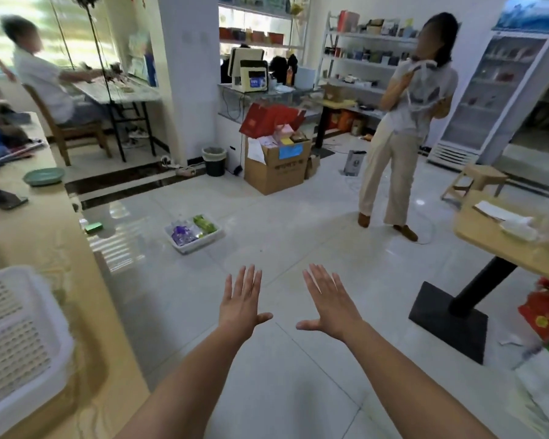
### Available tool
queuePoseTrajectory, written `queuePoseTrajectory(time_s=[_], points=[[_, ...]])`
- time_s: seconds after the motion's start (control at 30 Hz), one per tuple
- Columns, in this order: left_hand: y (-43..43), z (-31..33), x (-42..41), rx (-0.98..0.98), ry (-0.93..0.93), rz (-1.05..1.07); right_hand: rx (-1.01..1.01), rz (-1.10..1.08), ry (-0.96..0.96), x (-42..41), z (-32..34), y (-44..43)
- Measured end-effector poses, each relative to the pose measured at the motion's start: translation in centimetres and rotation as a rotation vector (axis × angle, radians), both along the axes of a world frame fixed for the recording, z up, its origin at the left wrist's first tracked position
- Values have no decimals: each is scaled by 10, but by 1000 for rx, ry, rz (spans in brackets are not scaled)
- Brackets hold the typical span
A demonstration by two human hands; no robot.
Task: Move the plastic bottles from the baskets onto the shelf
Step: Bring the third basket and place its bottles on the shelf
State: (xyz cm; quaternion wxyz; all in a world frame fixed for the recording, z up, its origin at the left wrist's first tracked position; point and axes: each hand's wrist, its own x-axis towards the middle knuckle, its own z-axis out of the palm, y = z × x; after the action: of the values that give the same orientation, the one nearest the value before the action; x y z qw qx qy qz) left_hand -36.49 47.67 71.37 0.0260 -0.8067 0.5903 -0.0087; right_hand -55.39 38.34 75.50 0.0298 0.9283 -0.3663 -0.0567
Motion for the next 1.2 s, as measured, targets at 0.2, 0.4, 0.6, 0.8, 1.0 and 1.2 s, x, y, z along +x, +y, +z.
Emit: queuePoseTrajectory(time_s=[0.2,0.4,0.6,0.8,1.0,1.2], points=[[-92,4,41,0,4,51,-38,28,-27,44,3,-107],[-144,5,87,47,13,123,-17,118,-60,90,-6,-182],[-205,-5,148,53,3,261,-34,224,-44,161,-13,-272],[-289,-2,212,57,-1,377,-38,327,-44,237,-13,-385],[-341,-8,278,34,2,539,-25,382,-12,314,-11,-476],[-364,-30,344,94,22,662,-2,476,32,397,-28,-523]])
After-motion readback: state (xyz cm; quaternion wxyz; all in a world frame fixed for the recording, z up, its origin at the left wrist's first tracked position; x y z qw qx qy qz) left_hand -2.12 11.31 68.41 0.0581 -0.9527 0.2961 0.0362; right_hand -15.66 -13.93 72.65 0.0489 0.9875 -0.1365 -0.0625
